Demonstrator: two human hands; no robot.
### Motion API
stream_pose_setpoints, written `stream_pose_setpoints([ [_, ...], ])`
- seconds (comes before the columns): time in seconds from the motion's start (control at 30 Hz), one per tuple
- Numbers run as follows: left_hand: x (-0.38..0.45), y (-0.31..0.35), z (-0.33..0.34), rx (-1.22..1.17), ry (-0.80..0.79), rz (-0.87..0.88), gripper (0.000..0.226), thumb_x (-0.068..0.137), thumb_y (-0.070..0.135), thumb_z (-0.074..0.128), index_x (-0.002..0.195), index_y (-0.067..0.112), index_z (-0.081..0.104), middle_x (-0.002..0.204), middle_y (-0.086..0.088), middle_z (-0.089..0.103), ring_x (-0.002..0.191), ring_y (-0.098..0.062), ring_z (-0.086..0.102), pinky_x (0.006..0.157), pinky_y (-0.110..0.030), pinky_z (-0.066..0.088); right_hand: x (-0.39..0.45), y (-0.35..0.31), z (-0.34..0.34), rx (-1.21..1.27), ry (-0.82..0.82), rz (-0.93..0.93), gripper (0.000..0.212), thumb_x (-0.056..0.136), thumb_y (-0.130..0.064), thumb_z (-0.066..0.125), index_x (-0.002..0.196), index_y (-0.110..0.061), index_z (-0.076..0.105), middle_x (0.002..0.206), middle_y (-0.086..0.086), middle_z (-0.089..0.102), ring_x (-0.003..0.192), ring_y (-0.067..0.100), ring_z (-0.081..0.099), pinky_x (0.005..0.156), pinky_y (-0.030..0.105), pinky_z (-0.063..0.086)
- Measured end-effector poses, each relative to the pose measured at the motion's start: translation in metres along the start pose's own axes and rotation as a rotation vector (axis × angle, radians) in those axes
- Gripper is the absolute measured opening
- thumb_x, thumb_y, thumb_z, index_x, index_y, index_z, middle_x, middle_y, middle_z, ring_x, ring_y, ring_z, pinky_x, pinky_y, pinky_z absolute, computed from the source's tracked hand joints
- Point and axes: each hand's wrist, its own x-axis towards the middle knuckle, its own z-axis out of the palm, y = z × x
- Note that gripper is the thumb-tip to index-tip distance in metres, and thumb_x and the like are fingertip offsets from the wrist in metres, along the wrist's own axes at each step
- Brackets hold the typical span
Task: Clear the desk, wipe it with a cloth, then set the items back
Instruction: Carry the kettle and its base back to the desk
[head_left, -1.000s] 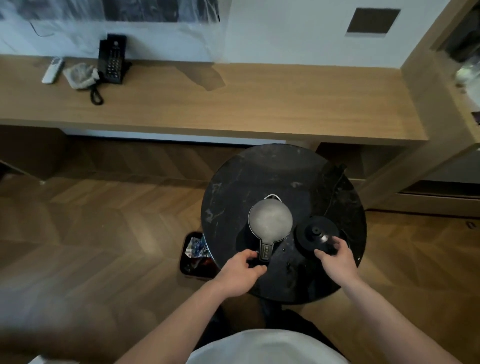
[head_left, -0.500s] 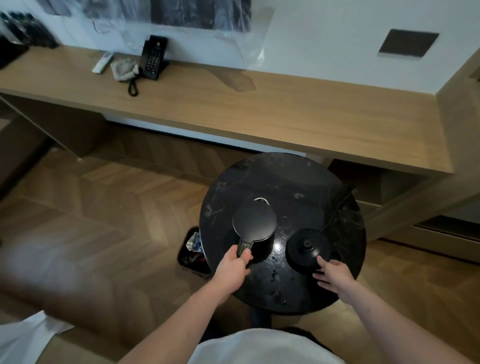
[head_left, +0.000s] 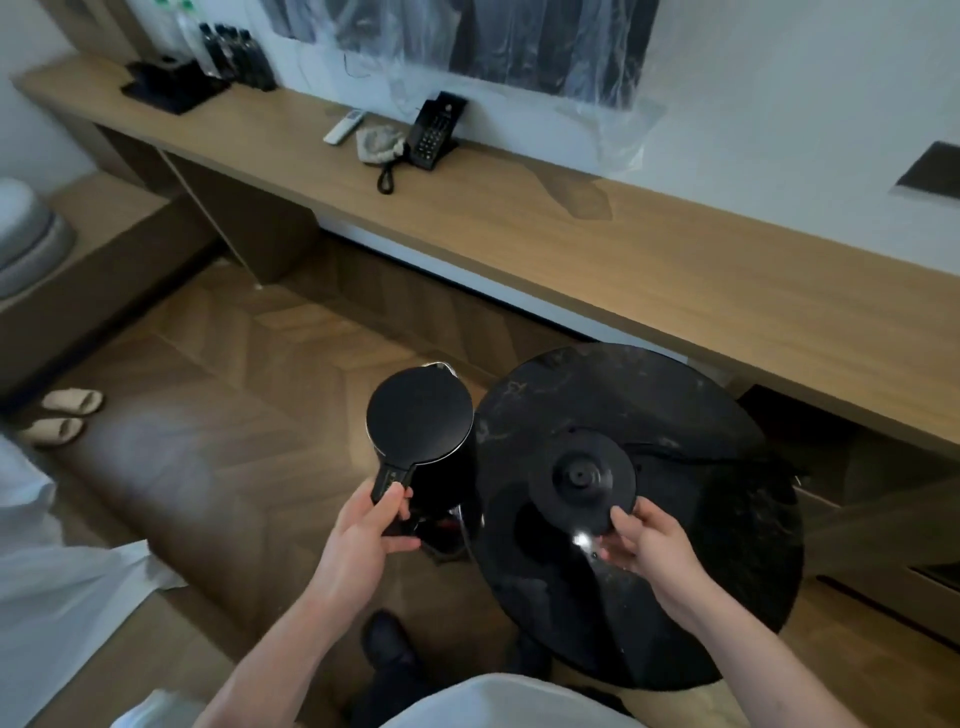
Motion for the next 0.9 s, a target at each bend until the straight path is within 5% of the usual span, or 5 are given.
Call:
stream_pose_setpoints([
  [0.1, -0.003, 0.019, -0.031, -0.036, 0.06, 0.071, 0.024, 0.109, 0.018, 0.044, 0.109, 0.003, 0.062, 0.092, -0.01, 0.054, 0.1, -0.025, 0.059, 0.079, -0.042, 0.055, -0.007, -0.04, 0.042, -0.046, -0.101, -0.151, 0.014, 0.107, -0.006, 0.052, 0.099, -0.006, 0.063, 0.067, -0.005, 0.069, 0.071, 0.016, 0.071, 0.073, 0.036, 0.056],
  [0.23, -0.005, 0.044, -0.074, -0.132, 0.111, 0.125, 0.021, 0.108, 0.018, 0.045, 0.101, 0.015, 0.064, 0.1, -0.013, 0.058, 0.104, -0.028, 0.063, 0.08, -0.045, 0.052, -0.007, -0.086, 0.093, -0.103, -0.136, -0.265, 0.016, 0.108, -0.011, 0.053, 0.118, -0.009, 0.064, 0.101, 0.009, 0.079, 0.09, 0.026, 0.077, 0.068, 0.031, 0.06],
  [0.43, 0.007, 0.074, -0.16, -0.225, 0.148, 0.224, 0.016, 0.104, 0.024, 0.055, 0.102, 0.011, 0.064, 0.098, -0.016, 0.057, 0.099, -0.032, 0.059, 0.072, -0.036, 0.052, -0.033, -0.149, 0.172, -0.213, -0.181, -0.494, 0.024, 0.107, -0.015, 0.055, 0.126, -0.027, 0.064, 0.108, -0.005, 0.077, 0.098, 0.024, 0.074, 0.079, 0.043, 0.062],
  [0.67, 0.025, 0.102, -0.258, -0.245, 0.144, 0.364, 0.063, 0.081, 0.045, 0.066, 0.107, -0.011, 0.053, 0.113, -0.032, 0.061, 0.101, -0.038, 0.064, 0.075, -0.043, 0.046, -0.049, -0.206, 0.287, -0.211, -0.242, -0.67, 0.028, 0.107, -0.016, 0.055, 0.128, -0.032, 0.06, 0.108, -0.015, 0.076, 0.096, 0.014, 0.075, 0.073, 0.036, 0.063],
  [0.9, 0.051, 0.137, -0.335, -0.291, 0.181, 0.445, 0.058, 0.073, 0.054, 0.077, 0.088, 0.002, 0.057, 0.096, -0.012, 0.063, 0.107, -0.048, 0.066, 0.082, -0.054, 0.044, -0.048, -0.25, 0.389, -0.259, -0.333, -0.713, 0.026, 0.107, -0.019, 0.055, 0.128, -0.034, 0.059, 0.111, -0.009, 0.076, 0.092, 0.014, 0.075, 0.072, 0.032, 0.064],
])
